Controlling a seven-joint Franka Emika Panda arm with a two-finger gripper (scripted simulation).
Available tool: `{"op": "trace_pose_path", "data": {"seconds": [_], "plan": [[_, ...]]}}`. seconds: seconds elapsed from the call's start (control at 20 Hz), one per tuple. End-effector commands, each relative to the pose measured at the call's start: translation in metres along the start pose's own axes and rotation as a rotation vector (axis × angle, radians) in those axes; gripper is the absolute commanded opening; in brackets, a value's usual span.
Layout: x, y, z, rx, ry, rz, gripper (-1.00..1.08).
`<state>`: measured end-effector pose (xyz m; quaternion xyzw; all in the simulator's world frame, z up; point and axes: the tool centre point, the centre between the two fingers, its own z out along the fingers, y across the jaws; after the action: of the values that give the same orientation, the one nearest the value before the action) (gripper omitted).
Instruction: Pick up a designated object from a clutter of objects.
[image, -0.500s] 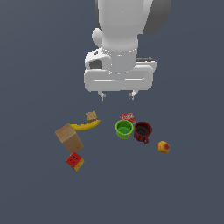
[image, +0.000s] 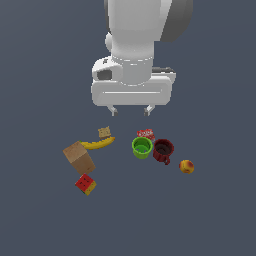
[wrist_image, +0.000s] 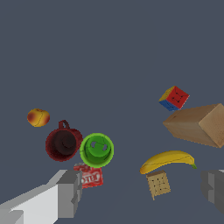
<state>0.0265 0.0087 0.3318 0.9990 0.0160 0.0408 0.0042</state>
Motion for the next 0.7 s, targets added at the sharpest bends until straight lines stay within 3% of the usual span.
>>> {"op": "trace_pose_path", "data": {"seconds": [0.0,0.3,0.65], "plan": [[0.001,0.003,-0.001,-0.004,0.003,0.005,1.00],[0.003,-0.001,0.003,-0.005,0.000,-0.021,1.00],[0.015,-0.020,0.022,-0.013,-0.009,-0.143,1.00]]}}
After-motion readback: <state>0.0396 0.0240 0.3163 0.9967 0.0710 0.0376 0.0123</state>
